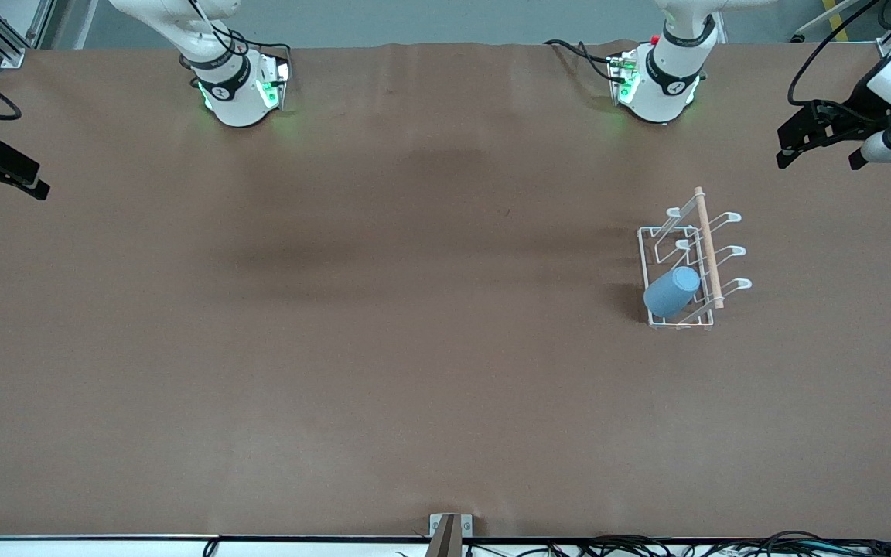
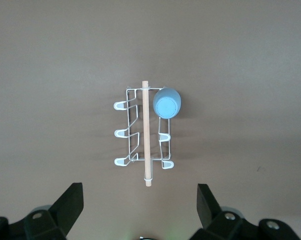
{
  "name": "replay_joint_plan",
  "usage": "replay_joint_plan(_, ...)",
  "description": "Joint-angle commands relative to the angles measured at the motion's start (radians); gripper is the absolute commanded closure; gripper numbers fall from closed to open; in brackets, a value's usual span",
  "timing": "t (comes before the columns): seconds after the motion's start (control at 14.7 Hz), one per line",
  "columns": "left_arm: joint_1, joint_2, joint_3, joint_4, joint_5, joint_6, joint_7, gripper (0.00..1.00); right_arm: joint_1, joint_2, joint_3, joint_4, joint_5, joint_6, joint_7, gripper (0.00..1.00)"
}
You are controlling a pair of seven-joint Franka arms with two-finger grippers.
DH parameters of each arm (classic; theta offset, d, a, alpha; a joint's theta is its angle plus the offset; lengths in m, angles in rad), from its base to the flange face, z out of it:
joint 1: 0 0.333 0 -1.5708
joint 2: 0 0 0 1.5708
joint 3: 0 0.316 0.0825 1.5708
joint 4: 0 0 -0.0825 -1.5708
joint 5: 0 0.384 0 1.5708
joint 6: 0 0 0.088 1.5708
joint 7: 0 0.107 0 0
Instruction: Hang cup on cup holder
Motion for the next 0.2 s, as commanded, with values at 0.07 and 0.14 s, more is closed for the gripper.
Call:
replay_joint_plan(0.07, -0.001, -0.012, 0.003, 0.003, -0.005, -0.007, 0.013, 0.0, -0.01, -0.005, 0.004, 0.002, -0.015, -0.004, -0.014, 0.0)
replay_joint_plan(0.14, -0.001, -0.012, 0.001, 0.003, -0.003, -0.007, 0.011, 0.0, -0.01, -0.005, 0.004, 0.002, -0.013, -0.004, -0.014, 0.0)
